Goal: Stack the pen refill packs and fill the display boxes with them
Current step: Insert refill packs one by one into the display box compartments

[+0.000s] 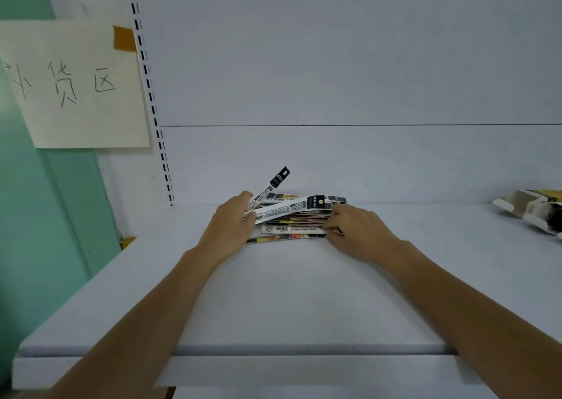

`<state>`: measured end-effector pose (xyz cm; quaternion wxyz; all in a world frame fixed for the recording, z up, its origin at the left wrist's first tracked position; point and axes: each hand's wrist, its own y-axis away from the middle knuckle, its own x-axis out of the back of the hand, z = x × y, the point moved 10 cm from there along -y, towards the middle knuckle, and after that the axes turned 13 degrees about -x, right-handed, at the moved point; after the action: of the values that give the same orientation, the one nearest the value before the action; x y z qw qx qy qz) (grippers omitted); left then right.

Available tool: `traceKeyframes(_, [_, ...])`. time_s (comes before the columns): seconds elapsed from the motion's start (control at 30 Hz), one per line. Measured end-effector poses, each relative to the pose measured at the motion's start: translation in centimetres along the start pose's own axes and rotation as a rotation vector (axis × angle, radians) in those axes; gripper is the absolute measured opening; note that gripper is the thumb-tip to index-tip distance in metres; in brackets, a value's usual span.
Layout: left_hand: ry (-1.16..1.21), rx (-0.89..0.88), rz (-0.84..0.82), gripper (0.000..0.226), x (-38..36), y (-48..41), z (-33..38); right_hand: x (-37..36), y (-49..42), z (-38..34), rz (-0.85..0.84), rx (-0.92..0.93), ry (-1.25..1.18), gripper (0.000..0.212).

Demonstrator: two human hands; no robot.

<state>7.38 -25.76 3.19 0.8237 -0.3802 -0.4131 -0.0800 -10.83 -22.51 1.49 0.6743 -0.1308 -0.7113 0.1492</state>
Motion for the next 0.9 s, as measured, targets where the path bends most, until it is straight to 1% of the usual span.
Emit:
traceKeyframes(0.07, [-0.001, 0.009, -0.036, 0.022, -0.2, 0.1, 0.0, -0.1, 0.0, -0.3, 0.0, 0.005, 0.013, 0.024])
traceKeyframes(0.13, [-0.012, 0.013, -0.111, 0.028, -0.9, 0.1, 0.1, 0.0, 0.0, -0.5, 0.003, 0.009, 0.025, 0.024])
traceKeyframes(0.23, [-0.023, 0.002, -0.206, 0.033, -2.0, 0.4, 0.3, 0.5, 0.0, -0.6, 0.047, 0.022, 0.049, 0.019])
traceKeyframes(0.3, [-0.035, 0.002, -0.211, 0.03, -2.4, 0.5, 0.2, 1.3, 0.1, -1.0, 0.129, 0.06, 0.05, 0.006])
traceKeyframes(0.33, [-0.051, 0.003, -0.195, 0.027, -2.3, 0.5, 0.2, 2.0, 0.2, -1.4, 0.193, 0.092, 0.03, 0.006])
traceKeyframes(0.37, [-0.071, 0.0, -0.162, 0.025, -2.0, 0.4, 0.3, 2.6, 0.5, -1.8, 0.262, 0.133, 0.012, 0.013])
traceKeyframes(0.43, [-0.087, 0.007, -0.049, 0.025, -0.8, 0.1, 0.4, 3.7, 1.1, -2.9, 0.38, 0.22, 0.012, 0.016])
traceKeyframes(0.5, [-0.049, 0.032, 0.038, 0.026, 0.2, 0.0, 0.6, 3.9, 1.7, -4.3, 0.478, 0.308, 0.099, 0.013])
traceKeyframes(0.57, [-0.028, 0.003, 0.015, 0.028, -0.1, 0.0, 1.3, 4.2, 2.0, -5.0, 0.573, 0.317, 0.181, 0.014])
traceKeyframes(0.63, [-0.023, -0.055, -0.075, 0.034, -1.3, 0.1, 2.2, 5.1, 2.2, -5.3, 0.673, 0.307, 0.166, 0.019])
traceKeyframes(0.7, [0.076, -0.101, -0.113, 0.028, -2.0, 0.0, 3.0, 6.6, 2.5, -5.7, 0.786, 0.318, 0.156, 0.021])
traceKeyframes(0.73, [0.159, -0.095, -0.098, 0.023, -1.9, -0.1, 3.2, 7.3, 2.4, -5.6, 0.827, 0.307, 0.167, 0.023])
traceKeyframes(0.77, [0.25, -0.07, -0.058, 0.019, -1.4, -0.2, 3.1, 8.2, 2.1, -5.0, 0.856, 0.265, 0.151, 0.029])
traceKeyframes(0.8, [0.339, -0.034, -0.002, 0.017, -0.9, -0.4, 2.9, 9.4, 1.5, -3.9, 0.855, 0.187, 0.083, 0.041])
traceKeyframes(0.83, [0.421, 0.007, 0.057, 0.017, -0.4, -0.5, 2.5, 10.6, 0.7, -2.6, 0.801, 0.097, -0.064, 0.053])
traceKeyframes(0.87, [0.491, 0.045, 0.106, 0.018, 0.0, -0.6, 2.3, 11.5, -0.2, -1.2, 0.685, 0.011, -0.298, 0.064])
traceKeyframes(0.9, [0.553, 0.078, 0.133, 0.019, 0.1, -0.8, 2.1, 11.8, -1.0, -0.2, 0.515, -0.066, -0.587, 0.074])
